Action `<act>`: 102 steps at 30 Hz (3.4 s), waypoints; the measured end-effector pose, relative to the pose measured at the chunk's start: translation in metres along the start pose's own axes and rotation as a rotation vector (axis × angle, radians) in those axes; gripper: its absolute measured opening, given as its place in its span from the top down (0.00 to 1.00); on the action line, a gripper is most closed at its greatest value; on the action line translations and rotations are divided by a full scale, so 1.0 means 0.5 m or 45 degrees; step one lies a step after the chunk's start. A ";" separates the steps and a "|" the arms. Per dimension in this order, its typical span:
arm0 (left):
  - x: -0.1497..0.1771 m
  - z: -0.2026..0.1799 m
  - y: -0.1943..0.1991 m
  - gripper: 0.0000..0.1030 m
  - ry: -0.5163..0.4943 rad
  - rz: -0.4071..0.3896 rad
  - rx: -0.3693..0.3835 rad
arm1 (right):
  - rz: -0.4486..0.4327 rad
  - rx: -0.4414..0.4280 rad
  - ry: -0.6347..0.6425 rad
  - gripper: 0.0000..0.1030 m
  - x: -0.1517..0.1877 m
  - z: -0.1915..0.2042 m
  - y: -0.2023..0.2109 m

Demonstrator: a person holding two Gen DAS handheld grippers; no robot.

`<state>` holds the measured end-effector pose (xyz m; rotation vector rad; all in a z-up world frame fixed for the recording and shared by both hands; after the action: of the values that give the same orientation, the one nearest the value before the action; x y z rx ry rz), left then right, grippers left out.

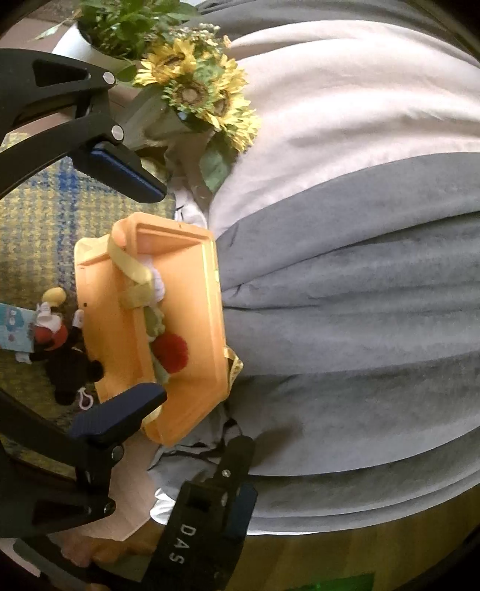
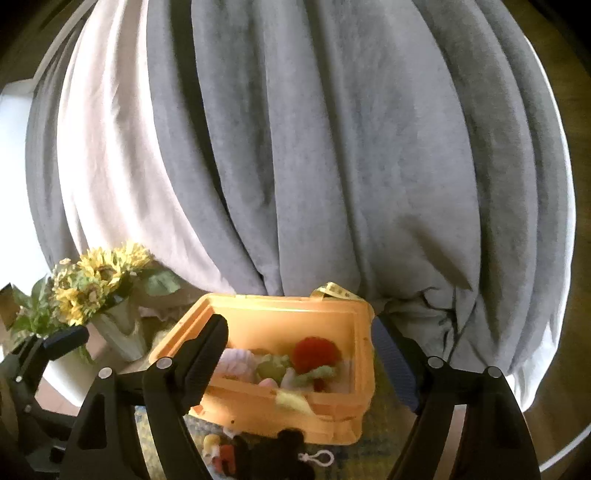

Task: Organize soft objects
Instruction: 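Withdraw both open tools from the crate toward the remaining toys, then grasp the blue cartoon tissue pack with left tool while right tool grasps black Mickey plush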

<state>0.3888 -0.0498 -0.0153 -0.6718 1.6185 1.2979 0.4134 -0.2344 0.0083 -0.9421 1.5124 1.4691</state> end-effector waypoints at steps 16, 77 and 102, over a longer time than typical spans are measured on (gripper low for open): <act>0.137 -0.035 0.002 0.04 -0.081 0.084 0.031 | 0.050 0.026 0.045 0.22 0.128 -0.002 0.034; 0.367 -0.027 -0.178 0.34 0.020 0.622 0.156 | 0.501 -0.237 0.384 0.24 0.364 0.084 -0.185; 0.362 -0.017 -0.174 0.51 0.104 0.603 0.189 | 0.667 -0.351 0.149 0.48 0.388 0.082 -0.215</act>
<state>0.3832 -0.0600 -0.2158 -0.2571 1.9970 1.4738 0.4377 -0.1937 -0.2123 -0.8332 1.7597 2.0667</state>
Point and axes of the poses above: each gripper's, at about its wrist camera, not at the fingertips, and y roughly against the way its jaws point, z to its left, x to its underside, the point moved 3 cm from there along -y, roughly the way its jaws point, and after that the axes turned 10 degrees about x, right-handed, at the moved point
